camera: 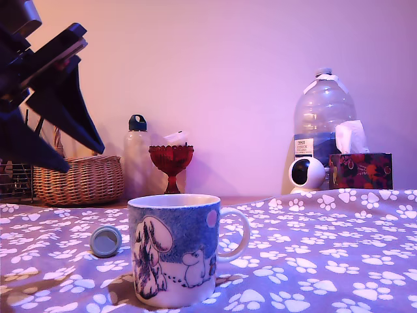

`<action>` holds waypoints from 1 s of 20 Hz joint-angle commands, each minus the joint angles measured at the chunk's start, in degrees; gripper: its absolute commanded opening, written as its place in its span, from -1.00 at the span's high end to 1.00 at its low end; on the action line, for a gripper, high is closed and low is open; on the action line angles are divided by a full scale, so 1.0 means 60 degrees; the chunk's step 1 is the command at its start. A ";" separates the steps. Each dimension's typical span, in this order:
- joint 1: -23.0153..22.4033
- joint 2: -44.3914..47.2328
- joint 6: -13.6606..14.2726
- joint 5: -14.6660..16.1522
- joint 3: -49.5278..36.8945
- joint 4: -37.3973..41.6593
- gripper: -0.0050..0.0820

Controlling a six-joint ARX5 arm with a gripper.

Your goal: Pick the coffee capsule and then drop it inside the coffee cup in front of you

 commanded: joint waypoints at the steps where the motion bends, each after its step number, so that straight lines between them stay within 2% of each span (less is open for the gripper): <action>1: -0.0044 -0.0062 -0.0240 -0.0233 0.0058 0.0029 -0.53; 7: -0.0044 -0.0055 -0.0499 -0.1723 0.0820 -0.1304 -0.53; 11: -0.0040 0.0189 -0.0725 -0.2310 0.1308 -0.1800 -0.53; 13: -0.0044 0.0506 -0.0794 -0.2393 0.1504 -0.1887 -0.53; 15: -0.0044 0.0885 -0.1067 -0.2390 0.1756 -0.2018 -0.53; 20: -0.0040 0.2095 -0.1257 -0.2386 0.2754 -0.2528 -0.53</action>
